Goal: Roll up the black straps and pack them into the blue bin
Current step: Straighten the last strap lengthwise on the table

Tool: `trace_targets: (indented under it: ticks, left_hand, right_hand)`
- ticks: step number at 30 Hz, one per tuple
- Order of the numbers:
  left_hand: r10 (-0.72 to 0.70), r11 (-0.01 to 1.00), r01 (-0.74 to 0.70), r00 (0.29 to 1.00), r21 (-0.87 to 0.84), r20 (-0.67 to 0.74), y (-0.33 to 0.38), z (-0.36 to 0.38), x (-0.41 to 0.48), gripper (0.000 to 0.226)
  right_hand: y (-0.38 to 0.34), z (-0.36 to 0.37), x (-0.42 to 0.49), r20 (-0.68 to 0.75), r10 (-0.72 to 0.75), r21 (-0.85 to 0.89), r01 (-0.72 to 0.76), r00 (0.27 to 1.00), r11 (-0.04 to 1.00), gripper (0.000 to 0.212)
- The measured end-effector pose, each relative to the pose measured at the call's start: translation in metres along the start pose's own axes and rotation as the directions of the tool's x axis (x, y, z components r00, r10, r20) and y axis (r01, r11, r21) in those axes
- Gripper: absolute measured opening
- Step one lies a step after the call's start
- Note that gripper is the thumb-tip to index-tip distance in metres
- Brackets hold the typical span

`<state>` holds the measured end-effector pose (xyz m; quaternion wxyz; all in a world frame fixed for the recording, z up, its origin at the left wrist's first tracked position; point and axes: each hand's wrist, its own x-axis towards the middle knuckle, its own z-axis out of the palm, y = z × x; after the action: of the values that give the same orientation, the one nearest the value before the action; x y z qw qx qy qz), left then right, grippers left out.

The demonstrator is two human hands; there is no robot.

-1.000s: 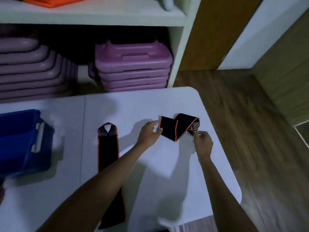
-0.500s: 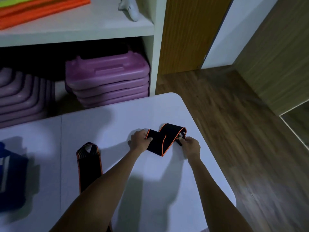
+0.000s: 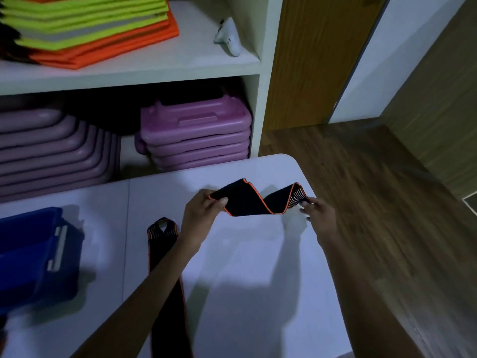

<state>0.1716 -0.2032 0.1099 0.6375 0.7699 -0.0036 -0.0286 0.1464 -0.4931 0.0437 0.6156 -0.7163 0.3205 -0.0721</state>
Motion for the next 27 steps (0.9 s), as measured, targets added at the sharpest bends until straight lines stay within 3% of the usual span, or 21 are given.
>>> trace_targets:
  ticks: [5,8,11,19,23,27]
  left_hand:
    - [-0.058,0.981,-0.001,0.953,-0.193,-0.299,-0.015,-0.065,-0.029,0.017]
    - [-0.158,0.953,0.027,0.895,-0.302,-0.417,-0.035,-0.101,-0.049,0.019]
    - [-0.232,0.933,0.063,0.859,-0.355,-0.457,-0.058,-0.128,-0.068,0.03]
    - [-0.473,0.843,0.212,0.73,-0.494,-0.493,-0.106,-0.153,-0.12,0.02]
    - [-0.583,0.802,0.378,0.661,-0.462,-0.472,-0.124,-0.161,-0.14,0.011]
    - [-0.593,0.8,0.536,0.644,-0.268,-0.483,-0.14,-0.17,-0.147,0.013]
  right_hand:
    - [-0.038,0.028,-0.013,0.115,-0.203,-0.087,0.214,0.972,0.973,0.006]
    - [-0.054,0.05,-0.026,0.234,-0.158,-0.021,0.168,0.959,0.986,0.008]
    - [-0.061,0.073,-0.042,0.361,-0.059,-0.021,0.072,0.931,0.997,0.012]
    - [-0.038,0.125,-0.062,0.528,0.128,-0.063,-0.111,0.84,0.992,0.008]
    - [-0.023,0.138,-0.067,0.536,0.157,-0.135,-0.1,0.83,0.986,0.021]
    - [-0.001,0.138,-0.065,0.415,0.194,-0.137,-0.15,0.889,0.979,0.03]
